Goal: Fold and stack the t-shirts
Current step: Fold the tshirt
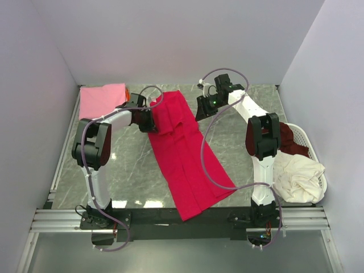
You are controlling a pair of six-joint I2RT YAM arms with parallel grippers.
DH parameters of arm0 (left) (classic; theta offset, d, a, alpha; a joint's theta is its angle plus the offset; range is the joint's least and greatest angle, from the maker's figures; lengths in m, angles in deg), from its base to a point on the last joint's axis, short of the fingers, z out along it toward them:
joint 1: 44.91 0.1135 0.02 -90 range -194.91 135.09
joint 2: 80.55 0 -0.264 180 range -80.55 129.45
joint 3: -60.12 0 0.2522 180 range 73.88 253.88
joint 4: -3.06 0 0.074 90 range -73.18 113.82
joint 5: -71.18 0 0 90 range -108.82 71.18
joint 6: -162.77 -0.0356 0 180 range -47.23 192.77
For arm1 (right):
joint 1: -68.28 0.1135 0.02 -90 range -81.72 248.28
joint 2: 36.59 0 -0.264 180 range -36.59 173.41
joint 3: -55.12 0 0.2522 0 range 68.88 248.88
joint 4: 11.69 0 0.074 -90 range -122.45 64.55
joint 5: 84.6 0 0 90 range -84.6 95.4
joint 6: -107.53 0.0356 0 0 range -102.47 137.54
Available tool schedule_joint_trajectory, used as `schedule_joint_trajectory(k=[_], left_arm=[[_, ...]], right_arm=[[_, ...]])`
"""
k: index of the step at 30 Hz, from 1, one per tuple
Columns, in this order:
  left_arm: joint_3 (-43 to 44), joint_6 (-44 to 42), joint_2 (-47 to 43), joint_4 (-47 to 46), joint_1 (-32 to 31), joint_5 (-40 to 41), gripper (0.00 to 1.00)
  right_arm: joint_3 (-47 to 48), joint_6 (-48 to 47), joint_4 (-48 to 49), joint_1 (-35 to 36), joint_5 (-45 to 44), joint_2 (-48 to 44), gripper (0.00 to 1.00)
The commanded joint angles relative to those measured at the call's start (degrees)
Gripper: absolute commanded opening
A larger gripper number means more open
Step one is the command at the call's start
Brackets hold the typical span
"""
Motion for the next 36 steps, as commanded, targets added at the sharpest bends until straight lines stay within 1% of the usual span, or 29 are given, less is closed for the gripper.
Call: schedule_joint_trajectory(k=[1,4,10,13,16,19,22,26,28,32,34,36], left_arm=[[0.5,-1.5,-2.0,-1.5,0.3,-2.3,0.05],[0.9,-0.7,-1.1,-2.6,0.3,-5.9,0.06],[0.6,-0.1,-3.7,-4.7,0.6,-5.5,0.04],[2.0,0.2,-4.7,-4.8,1.0,-6.0,0.04],[8.3,0.1,-3.4,-3.0,1.1,-7.4,0.03],[12.5,0.9,-0.8,-2.1,0.8,-9.0,0.02],[20.0,1.2,2.7,0.0,-0.8,-10.5,0.02],[26.0,0.3,8.3,3.4,-3.5,-12.5,0.02],[27.5,-0.9,9.7,5.8,-4.7,-13.2,0.05],[26.9,-3.0,12.2,8.7,-5.7,-14.5,0.07],[25.4,-4.3,12.2,9.7,-6.0,-14.0,0.06],[23.1,-4.5,10.2,8.9,-6.0,-11.7,0.03]], right_arm=[[0.8,-0.5,-0.1,-0.2,1.0,-3.8,0.46],[0.6,-0.6,0.0,-0.2,0.8,-3.9,0.45],[0.6,-0.6,0.1,-0.2,0.9,-4.0,0.45],[0.9,-0.6,-0.2,-0.2,1.0,-3.7,0.46],[1.1,-0.7,-0.1,-0.2,1.1,-3.7,0.45],[0.6,-0.7,0.1,-0.2,0.9,-4.0,0.45],[0.4,-0.7,0.3,-0.5,0.7,-4.2,0.45],[0.6,-0.7,0.0,-0.7,1.0,-4.0,0.45],[0.6,-0.8,0.1,-0.8,1.0,-4.1,0.46],[0.5,-0.8,0.1,-1.1,1.1,-4.1,0.45],[0.6,-0.8,0.1,-1.4,1.2,-4.0,0.46],[0.7,-0.8,0.0,-1.4,1.1,-3.9,0.45]])
